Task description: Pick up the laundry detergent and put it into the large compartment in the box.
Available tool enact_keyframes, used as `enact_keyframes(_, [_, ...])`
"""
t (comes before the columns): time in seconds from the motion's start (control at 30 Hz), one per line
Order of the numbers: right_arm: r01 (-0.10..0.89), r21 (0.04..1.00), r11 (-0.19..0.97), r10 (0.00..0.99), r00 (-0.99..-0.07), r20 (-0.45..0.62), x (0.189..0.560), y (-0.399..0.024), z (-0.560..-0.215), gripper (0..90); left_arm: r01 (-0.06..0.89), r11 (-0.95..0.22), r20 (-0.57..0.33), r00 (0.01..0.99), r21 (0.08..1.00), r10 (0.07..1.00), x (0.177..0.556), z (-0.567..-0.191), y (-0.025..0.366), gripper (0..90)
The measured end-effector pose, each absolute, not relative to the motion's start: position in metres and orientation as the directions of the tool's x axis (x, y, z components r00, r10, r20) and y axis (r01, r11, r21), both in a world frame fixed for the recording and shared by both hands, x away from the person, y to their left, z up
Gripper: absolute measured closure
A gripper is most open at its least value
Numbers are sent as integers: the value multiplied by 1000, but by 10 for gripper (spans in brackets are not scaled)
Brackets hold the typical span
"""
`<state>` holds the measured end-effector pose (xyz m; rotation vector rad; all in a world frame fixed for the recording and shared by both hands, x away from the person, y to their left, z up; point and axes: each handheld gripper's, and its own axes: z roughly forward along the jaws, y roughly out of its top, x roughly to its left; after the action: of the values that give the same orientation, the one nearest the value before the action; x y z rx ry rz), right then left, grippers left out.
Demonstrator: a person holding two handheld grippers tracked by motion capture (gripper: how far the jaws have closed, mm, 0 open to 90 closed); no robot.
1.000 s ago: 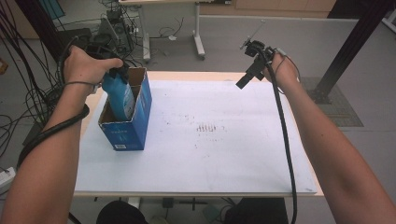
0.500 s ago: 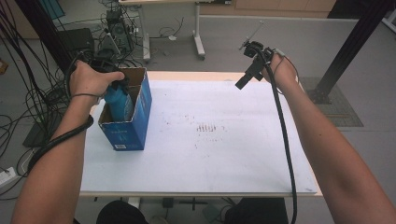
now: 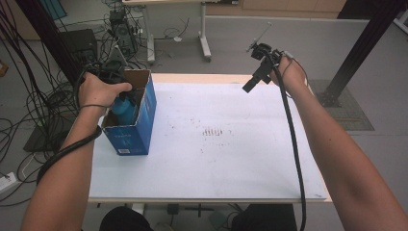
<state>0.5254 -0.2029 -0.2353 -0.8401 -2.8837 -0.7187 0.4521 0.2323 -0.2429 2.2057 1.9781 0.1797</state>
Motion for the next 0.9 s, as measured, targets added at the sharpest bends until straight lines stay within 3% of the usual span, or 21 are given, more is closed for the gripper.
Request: enact_keyframes(0.9, [520,417,746,500,-850,166,524,-205,-234,20,980,-98,-6,100,171,995,453,-267,231,376])
